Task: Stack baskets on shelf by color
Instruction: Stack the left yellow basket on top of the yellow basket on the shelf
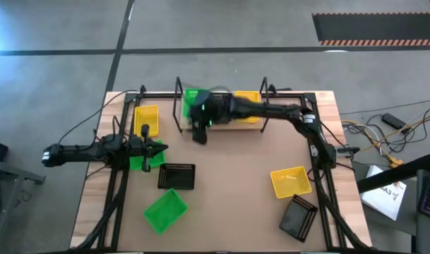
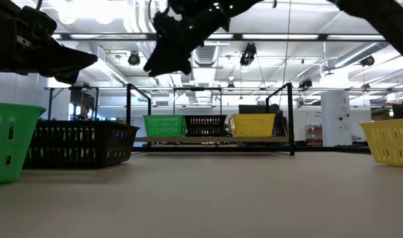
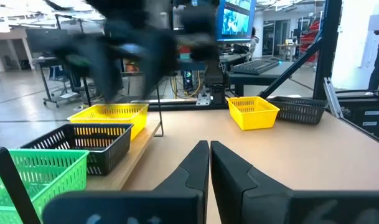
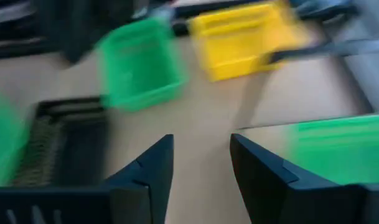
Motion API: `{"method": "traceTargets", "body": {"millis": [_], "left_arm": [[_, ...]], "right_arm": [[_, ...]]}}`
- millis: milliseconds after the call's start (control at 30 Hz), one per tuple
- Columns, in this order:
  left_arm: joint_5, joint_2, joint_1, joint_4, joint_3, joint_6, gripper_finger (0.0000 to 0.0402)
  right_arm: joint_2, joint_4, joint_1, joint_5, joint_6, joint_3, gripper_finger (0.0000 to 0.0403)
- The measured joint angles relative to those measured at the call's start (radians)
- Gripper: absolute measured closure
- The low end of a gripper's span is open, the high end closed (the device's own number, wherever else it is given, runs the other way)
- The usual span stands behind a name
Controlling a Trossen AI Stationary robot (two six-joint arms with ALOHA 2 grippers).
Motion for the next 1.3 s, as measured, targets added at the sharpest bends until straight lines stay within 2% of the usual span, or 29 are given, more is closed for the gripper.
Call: {"method": "traceTargets", "body": {"millis": [200, 267, 367, 433, 533, 733, 867, 933, 1067, 1167, 1300], "left_arm": [[0.0, -0.001, 0.0, 0.003, 0.0, -0.001, 0.0402], [0.0, -0.001, 0.0, 0.032, 0.0, -0.048, 0.0402], [-0.022, -0.002, 0.0, 0.128, 0.0, -0.252, 0.0402], [-0.08, 0.009, 0.0, 0.188, 0.0, -0.328, 0.0402], [-0.08, 0.036, 0.0, 0.207, 0.005, -0.4, 0.0402], [0.045, 0.197, 0.0, 0.185, 0.055, -0.447, 0.0402], [0.192, 0.342, 0.0, 0.156, 0.124, -0.47, 0.0402], [0.273, 0.443, -0.001, 0.083, 0.19, -0.463, 0.0402], [0.416, 0.619, -0.019, -0.206, 0.366, -0.336, 0.0402], [0.435, 0.739, -0.064, -0.461, 0.512, -0.18, 0.0402], [0.441, 0.871, -0.151, -0.667, 0.682, -0.027, 0.0402]], "right_arm": [[-0.078, 0.065, 0.144, 0.009, 0.165, -0.233, 0.0297], [-0.118, 0.095, 0.194, 0.042, 0.248, -0.304, 0.0308], [-0.17, 0.12, 0.273, 0.151, 0.367, -0.399, 0.0323], [-0.207, 0.117, 0.327, 0.24, 0.453, -0.451, 0.0332], [-0.264, 0.124, 0.404, 0.377, 0.591, -0.511, 0.0343], [-0.336, 0.108, 0.525, 0.575, 0.839, -0.602, 0.0351], [-0.37, 0.111, 0.56, 0.608, 0.937, -0.64, 0.035], [-0.375, 0.11, 0.567, 0.61, 0.959, -0.657, 0.0351], [-0.383, 0.096, 0.571, 0.61, 0.932, -0.672, 0.0354], [-0.389, 0.058, 0.572, 0.609, 0.895, -0.672, 0.0355], [-0.407, -0.003, 0.574, 0.607, 0.852, -0.673, 0.0355]]}}
